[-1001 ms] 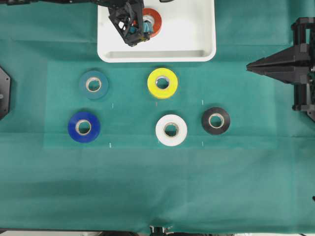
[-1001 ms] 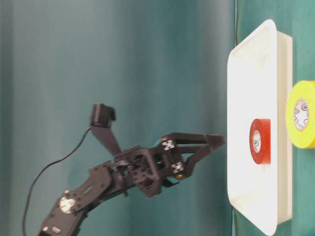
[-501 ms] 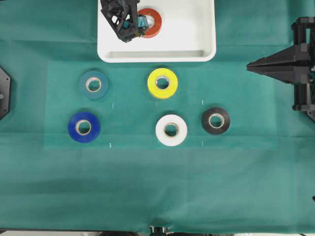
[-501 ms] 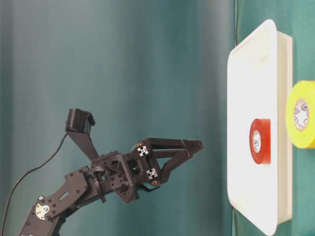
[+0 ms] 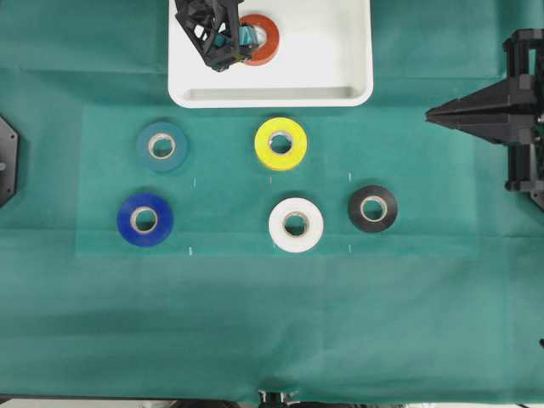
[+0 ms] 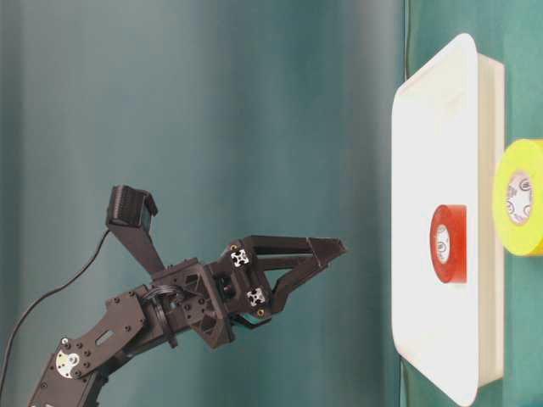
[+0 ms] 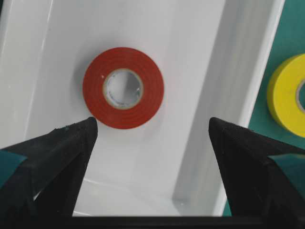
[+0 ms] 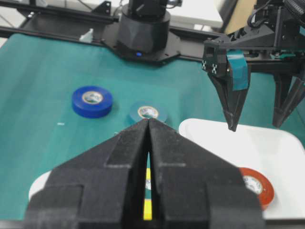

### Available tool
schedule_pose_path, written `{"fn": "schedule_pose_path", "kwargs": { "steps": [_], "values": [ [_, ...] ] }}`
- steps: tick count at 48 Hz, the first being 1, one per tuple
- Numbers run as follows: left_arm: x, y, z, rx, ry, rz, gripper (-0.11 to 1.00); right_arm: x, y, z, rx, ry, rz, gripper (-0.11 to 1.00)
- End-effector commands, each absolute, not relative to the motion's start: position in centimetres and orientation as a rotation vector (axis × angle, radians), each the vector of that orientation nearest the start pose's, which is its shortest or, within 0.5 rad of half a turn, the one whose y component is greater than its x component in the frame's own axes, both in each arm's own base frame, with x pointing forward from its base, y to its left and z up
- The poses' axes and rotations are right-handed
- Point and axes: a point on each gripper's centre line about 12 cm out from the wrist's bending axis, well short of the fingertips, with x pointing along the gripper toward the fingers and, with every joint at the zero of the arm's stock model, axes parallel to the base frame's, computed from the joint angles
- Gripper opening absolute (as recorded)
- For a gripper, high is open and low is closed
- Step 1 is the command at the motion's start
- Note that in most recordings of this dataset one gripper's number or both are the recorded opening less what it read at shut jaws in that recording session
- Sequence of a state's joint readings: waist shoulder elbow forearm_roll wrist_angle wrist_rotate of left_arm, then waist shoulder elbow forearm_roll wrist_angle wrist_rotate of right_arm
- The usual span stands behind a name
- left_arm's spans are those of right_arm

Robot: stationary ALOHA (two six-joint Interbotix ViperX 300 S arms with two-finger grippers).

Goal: Pick up the tape from a random location and place it into the white case.
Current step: 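Raise the open left gripper above the tray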

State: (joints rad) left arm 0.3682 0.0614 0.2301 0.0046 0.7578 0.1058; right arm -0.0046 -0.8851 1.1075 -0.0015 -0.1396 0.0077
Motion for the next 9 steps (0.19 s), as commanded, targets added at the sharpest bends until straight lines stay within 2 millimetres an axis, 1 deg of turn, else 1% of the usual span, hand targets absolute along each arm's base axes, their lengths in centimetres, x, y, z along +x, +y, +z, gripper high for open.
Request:
{"fn": "schedule_pose_path", "kwargs": {
  "steps": [1, 9],
  "values": [
    [39.39, 15.01, 25.26, -0.083, 1.006, 0.28, 0.91, 21.88, -0.17, 29.87, 0.006, 0.054, -0.008, 0.0],
    [39.34, 15.0, 25.27, -0.083, 1.006, 0.28, 0.91, 21.87, -0.16, 29.8, 0.005, 0.055, -0.007, 0.0]
  ]
}}
